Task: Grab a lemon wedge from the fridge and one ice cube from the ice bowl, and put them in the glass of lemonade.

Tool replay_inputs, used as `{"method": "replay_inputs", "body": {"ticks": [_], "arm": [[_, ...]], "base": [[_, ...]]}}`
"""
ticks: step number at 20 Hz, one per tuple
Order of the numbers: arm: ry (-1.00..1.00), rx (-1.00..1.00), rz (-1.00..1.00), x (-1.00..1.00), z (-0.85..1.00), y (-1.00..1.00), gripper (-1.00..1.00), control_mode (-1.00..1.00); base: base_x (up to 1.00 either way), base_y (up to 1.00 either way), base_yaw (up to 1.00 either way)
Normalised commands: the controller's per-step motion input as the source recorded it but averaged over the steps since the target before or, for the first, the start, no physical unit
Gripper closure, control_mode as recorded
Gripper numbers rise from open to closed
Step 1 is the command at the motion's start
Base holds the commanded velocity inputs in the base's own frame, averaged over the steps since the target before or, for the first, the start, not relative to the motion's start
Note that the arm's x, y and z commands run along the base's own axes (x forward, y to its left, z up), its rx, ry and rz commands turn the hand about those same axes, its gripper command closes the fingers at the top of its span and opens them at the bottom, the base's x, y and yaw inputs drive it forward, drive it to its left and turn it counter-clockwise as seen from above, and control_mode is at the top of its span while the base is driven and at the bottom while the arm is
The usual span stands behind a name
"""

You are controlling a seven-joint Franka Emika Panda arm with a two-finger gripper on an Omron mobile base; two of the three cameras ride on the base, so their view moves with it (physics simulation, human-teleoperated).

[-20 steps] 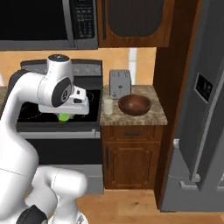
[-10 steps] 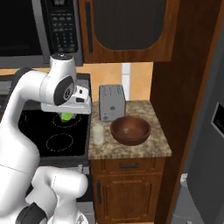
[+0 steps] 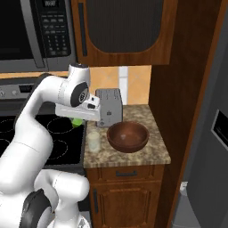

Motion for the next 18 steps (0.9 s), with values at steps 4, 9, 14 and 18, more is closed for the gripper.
{"method": "replay_inputs", "body": {"ticks": [4, 9, 14, 18], "arm": [[0.11, 0.09, -0.08, 0.88, -0.96, -0.07, 1.0, -1.0], [-0.01, 0.0, -0.03, 0.45, -0.23, -0.08, 1.0, -1.0], [-0.04, -0.01, -0.05, 0.3, -0.3, 0.0, 1.0, -1.0], [-0.03, -0.02, -0.1, 0.19, -0.24, 0.0, 1.0, -1.0]], "base": [[0.0, 0.0, 0.0], [0.0, 0.0, 0.0], [0.0, 0.0, 0.0], [0.0, 0.0, 0.0]]}}
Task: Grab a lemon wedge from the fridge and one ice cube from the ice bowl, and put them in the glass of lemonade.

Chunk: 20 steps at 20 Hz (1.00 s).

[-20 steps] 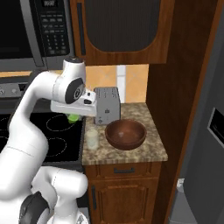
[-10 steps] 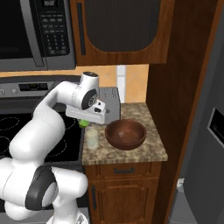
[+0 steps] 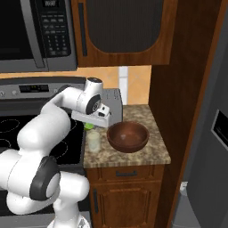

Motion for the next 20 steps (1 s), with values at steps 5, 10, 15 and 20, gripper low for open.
{"method": "replay_inputs", "body": {"ticks": [5, 10, 15, 20], "arm": [[0.0, 0.0, -0.03, 0.37, 0.0, 0.0, 1.0, -1.0], [0.0, -0.01, -0.02, 0.23, 0.0, 0.02, 1.0, -1.0], [0.0, -0.04, 0.0, 0.26, 0.0, -0.01, 1.0, -1.0], [-0.12, 0.0, 0.0, -0.08, -0.01, -0.07, 1.0, -1.0]], "base": [[0.0, 0.0, 0.0], [0.0, 0.0, 0.0], [0.0, 0.0, 0.0], [0.0, 0.0, 0.0]]}}
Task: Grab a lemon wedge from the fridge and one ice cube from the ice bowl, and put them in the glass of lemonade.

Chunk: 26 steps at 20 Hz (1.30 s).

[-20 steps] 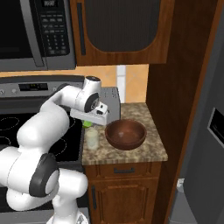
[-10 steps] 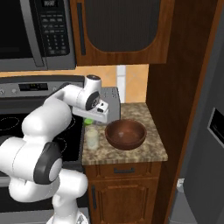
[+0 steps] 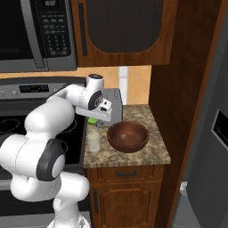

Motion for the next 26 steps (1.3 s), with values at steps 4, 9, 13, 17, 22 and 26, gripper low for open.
{"method": "replay_inputs", "body": {"ticks": [4, 9, 13, 17, 22, 26], "arm": [[-0.19, 0.0, 0.0, -0.06, 0.0, 0.0, 1.0, -1.0], [-0.06, 0.0, 0.0, 0.0, -0.09, -0.01, 1.0, -1.0], [0.0, 0.0, 0.0, 0.0, 0.0, 0.0, 1.0, -1.0], [0.0, 0.0, 0.0, 0.0, 0.0, 0.0, -1.0, -1.0], [0.0, 0.0, 0.0, 0.0, 0.0, 0.0, -1.0, -1.0], [0.0, 0.0, 0.0, 0.05, 0.0, 0.0, -1.0, -1.0]], "base": [[0.0, 0.0, 0.0], [0.0, 0.0, 0.0], [0.0, 0.0, 0.0], [0.0, 0.0, 0.0], [0.0, 0.0, 0.0], [0.0, 0.0, 0.0]]}}
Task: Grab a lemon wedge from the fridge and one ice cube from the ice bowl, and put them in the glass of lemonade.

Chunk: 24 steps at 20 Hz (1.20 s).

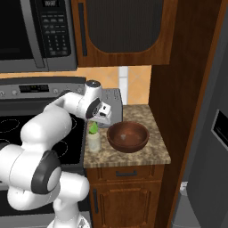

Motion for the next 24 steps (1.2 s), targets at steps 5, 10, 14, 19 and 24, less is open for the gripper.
{"method": "replay_inputs", "body": {"ticks": [5, 10, 14, 19, 24], "arm": [[-0.01, 0.0, 0.0, 0.0, 0.06, 0.0, -1.0, -1.0], [-0.08, 0.03, 0.0, -0.16, 0.18, 0.0, -1.0, -1.0], [-0.11, 0.04, 0.0, -0.28, 0.22, -0.01, -1.0, -1.0], [-0.13, 0.07, 0.01, -0.53, 0.37, -0.02, -1.0, -1.0], [-0.09, 0.08, 0.0, -0.6, 0.64, 0.0, -1.0, -1.0]], "base": [[0.0, 0.0, 0.0], [0.0, 0.0, 0.0], [0.0, 0.0, 0.0], [0.0, 0.0, 0.0], [0.0, 0.0, 0.0]]}}
